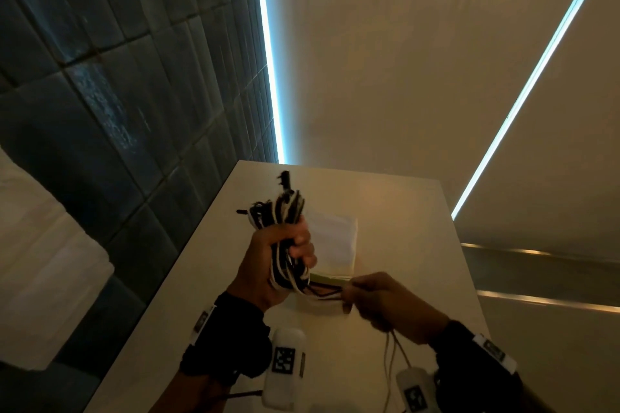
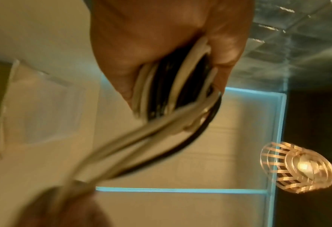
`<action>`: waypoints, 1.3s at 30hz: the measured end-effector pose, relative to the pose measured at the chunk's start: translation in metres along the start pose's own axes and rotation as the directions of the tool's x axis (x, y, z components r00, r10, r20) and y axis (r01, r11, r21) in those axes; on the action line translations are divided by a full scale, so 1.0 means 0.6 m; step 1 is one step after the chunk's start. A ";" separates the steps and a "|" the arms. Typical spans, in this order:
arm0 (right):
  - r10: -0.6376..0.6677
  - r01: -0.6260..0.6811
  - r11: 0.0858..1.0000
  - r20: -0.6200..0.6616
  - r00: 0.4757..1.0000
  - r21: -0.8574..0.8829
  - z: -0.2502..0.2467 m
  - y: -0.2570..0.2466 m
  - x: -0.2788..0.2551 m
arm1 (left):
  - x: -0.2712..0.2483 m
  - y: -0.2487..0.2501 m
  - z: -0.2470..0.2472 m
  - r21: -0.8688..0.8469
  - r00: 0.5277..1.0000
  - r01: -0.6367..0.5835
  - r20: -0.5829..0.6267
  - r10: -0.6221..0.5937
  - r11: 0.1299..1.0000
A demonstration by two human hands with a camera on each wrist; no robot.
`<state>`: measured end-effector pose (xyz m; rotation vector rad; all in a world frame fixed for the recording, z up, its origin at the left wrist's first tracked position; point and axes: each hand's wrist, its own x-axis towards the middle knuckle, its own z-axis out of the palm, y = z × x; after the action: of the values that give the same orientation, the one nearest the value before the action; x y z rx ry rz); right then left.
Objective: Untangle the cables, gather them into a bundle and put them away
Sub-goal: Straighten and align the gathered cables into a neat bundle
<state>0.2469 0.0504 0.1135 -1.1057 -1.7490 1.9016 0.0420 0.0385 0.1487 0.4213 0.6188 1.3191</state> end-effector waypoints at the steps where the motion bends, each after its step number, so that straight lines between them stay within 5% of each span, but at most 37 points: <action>1: -0.004 0.002 0.999 -0.049 0.999 -0.051 -0.011 -0.011 0.000 | -0.003 -0.004 -0.001 0.081 0.999 0.043 0.002 -0.043 0.996; 5: -0.143 0.094 0.952 -0.150 0.978 -0.292 -0.035 -0.068 0.002 | -0.011 -0.019 0.000 0.365 0.992 0.124 -0.036 -0.119 0.923; 9: -0.316 0.204 0.848 -0.158 0.935 -0.488 -0.039 -0.102 0.014 | -0.011 -0.037 0.008 0.521 0.999 0.031 -0.023 -0.022 0.853; 20: -0.481 0.385 0.815 -0.134 0.867 -0.433 -0.019 -0.116 0.025 | -0.018 -0.037 0.015 0.532 1.000 0.012 -0.029 0.004 0.846; 28: -0.484 0.453 0.870 -0.164 0.860 -0.193 -0.009 -0.121 0.027 | -0.018 -0.036 0.031 0.366 0.997 0.027 0.063 -0.054 0.930; 32: -0.471 0.436 0.872 -0.134 0.872 -0.223 -0.017 -0.124 0.019 | -0.024 -0.030 0.036 0.357 0.989 0.047 0.112 -0.093 0.933; 39: -0.291 0.278 0.957 -0.251 0.923 -0.087 -0.061 -0.056 -0.003 | -0.012 0.002 0.004 0.308 1.000 -0.004 -0.016 0.009 0.951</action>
<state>0.2660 0.0810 0.1480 -1.0028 -1.7084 1.4747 0.0418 0.0318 0.1525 0.6670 0.8432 1.2361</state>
